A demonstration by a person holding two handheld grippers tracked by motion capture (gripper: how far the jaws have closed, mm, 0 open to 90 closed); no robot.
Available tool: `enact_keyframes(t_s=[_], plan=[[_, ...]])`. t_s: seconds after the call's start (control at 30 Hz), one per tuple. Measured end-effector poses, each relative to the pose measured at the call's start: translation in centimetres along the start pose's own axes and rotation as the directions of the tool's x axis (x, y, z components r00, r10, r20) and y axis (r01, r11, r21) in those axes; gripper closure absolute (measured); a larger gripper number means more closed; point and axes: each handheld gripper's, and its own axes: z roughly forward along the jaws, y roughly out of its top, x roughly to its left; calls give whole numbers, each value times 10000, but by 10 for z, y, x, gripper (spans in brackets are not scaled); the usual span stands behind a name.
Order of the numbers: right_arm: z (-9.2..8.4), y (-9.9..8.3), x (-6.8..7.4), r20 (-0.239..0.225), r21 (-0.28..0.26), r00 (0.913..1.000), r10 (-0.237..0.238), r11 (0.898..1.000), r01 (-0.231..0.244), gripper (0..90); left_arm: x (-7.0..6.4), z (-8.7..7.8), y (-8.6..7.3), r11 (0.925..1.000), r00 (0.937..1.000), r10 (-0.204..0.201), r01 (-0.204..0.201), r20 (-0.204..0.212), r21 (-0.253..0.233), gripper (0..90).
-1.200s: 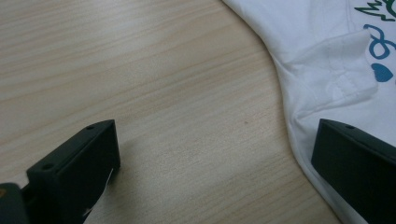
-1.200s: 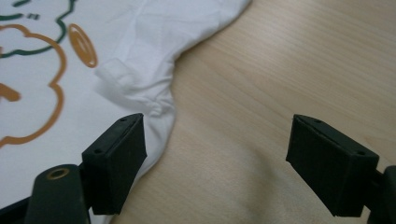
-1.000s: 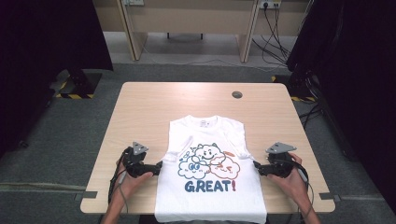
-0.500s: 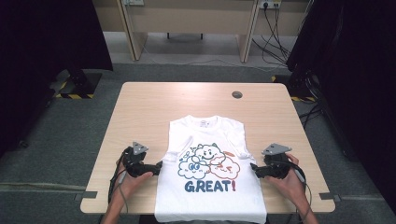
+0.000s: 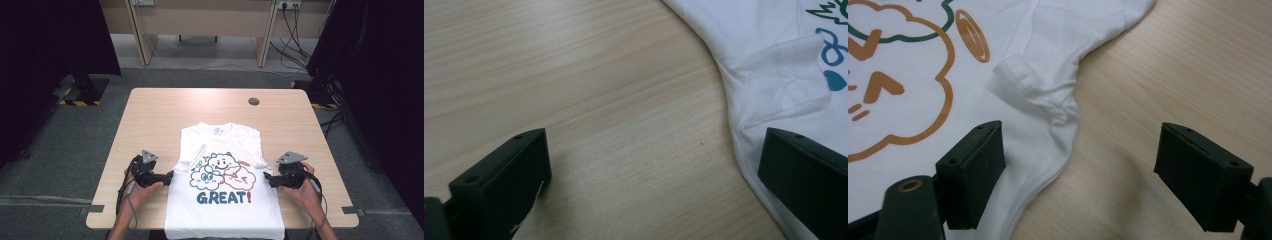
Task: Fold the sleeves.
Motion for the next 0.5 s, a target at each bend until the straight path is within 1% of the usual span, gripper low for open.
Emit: enact_keyframes(t_s=[0.13,0.3,0.43,0.5], plan=[[3,3,0,96,-23,10000,-21,10000,22,202,3,1,1,10000,10000,-35,35,-39,-2,0],[3,-1,-1,18,-206,9995,321,9993,-321,203,3,2,1,10000,10000,-64,64,-55,-9,0],[2,-3,-2,-66,-193,9991,419,9989,-420,204,3,2,1,10000,10000,-58,58,-54,-6,0],[1,-4,-4,-144,-220,9984,545,9983,-548,204,3,1,1,10000,10000,-50,50,-50,-4,0]])
